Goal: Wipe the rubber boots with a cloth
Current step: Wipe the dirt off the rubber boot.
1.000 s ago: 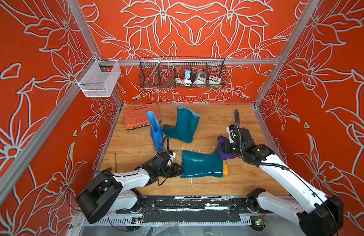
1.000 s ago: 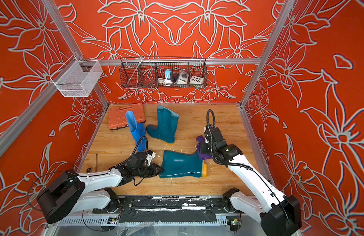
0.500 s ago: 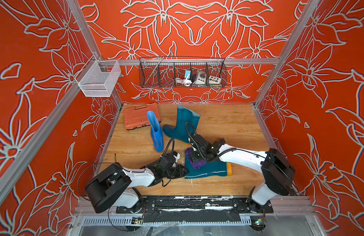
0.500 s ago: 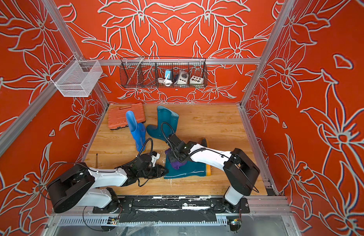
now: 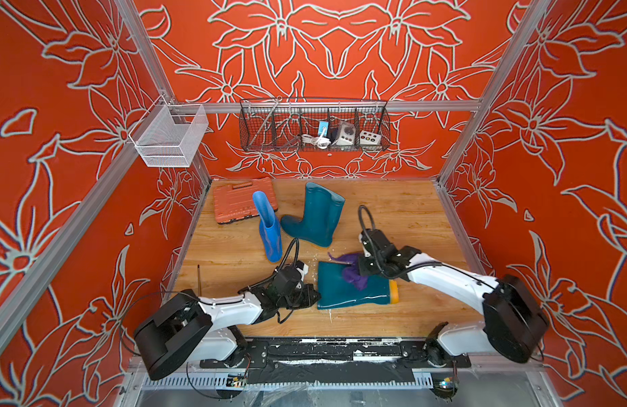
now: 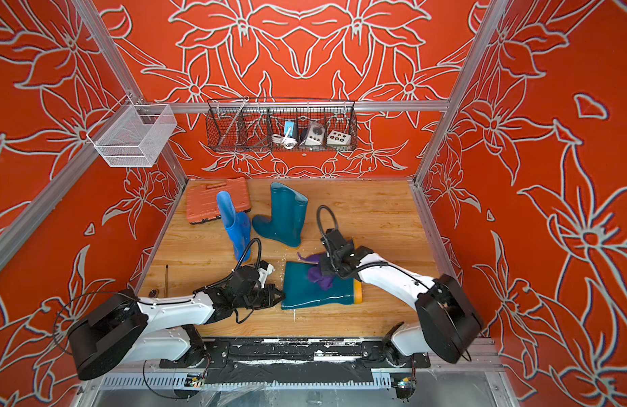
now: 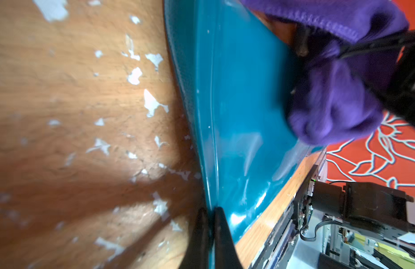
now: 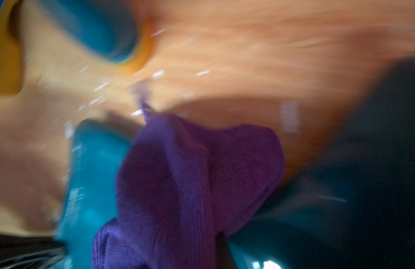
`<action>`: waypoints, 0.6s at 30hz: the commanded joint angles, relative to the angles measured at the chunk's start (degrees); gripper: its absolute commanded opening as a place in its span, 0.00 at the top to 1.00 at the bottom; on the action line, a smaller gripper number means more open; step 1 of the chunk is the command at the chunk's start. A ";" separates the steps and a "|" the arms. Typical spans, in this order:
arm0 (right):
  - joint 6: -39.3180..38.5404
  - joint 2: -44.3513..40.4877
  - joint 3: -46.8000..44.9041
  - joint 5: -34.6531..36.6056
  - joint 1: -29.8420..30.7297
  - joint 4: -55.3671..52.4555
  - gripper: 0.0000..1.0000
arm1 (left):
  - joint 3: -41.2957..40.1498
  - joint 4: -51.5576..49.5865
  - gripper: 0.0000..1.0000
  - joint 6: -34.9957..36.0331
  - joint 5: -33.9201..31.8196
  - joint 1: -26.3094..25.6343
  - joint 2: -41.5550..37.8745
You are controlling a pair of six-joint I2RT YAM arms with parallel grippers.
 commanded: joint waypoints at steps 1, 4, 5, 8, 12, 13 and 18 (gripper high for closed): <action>-2.41 -4.06 0.99 0.26 -0.20 -4.13 1.00 | -0.71 -6.46 1.00 1.32 -2.16 -0.06 -2.86; -1.00 -2.36 4.04 -0.49 4.16 -2.19 1.00 | -0.62 -8.18 1.00 1.02 -2.38 -0.06 -4.85; -0.60 -0.60 5.55 0.63 7.28 -0.81 1.00 | -0.62 -8.65 1.00 0.97 -2.56 -0.06 -5.34; 0.47 8.18 11.43 -1.01 14.51 2.71 1.00 | -0.19 -10.66 1.00 0.97 -2.84 -0.06 -5.96; -0.26 19.57 19.48 -1.71 19.49 4.34 1.00 | -0.81 -11.37 1.00 0.30 -1.80 -0.06 -7.13; -0.39 21.79 20.62 -2.46 19.78 5.18 1.00 | -1.16 -11.59 1.00 0.03 -1.52 -0.06 -7.83; -1.68 27.04 22.93 -1.10 18.32 1.64 1.00 | -1.68 -16.35 1.00 0.00 -2.61 -0.06 -12.86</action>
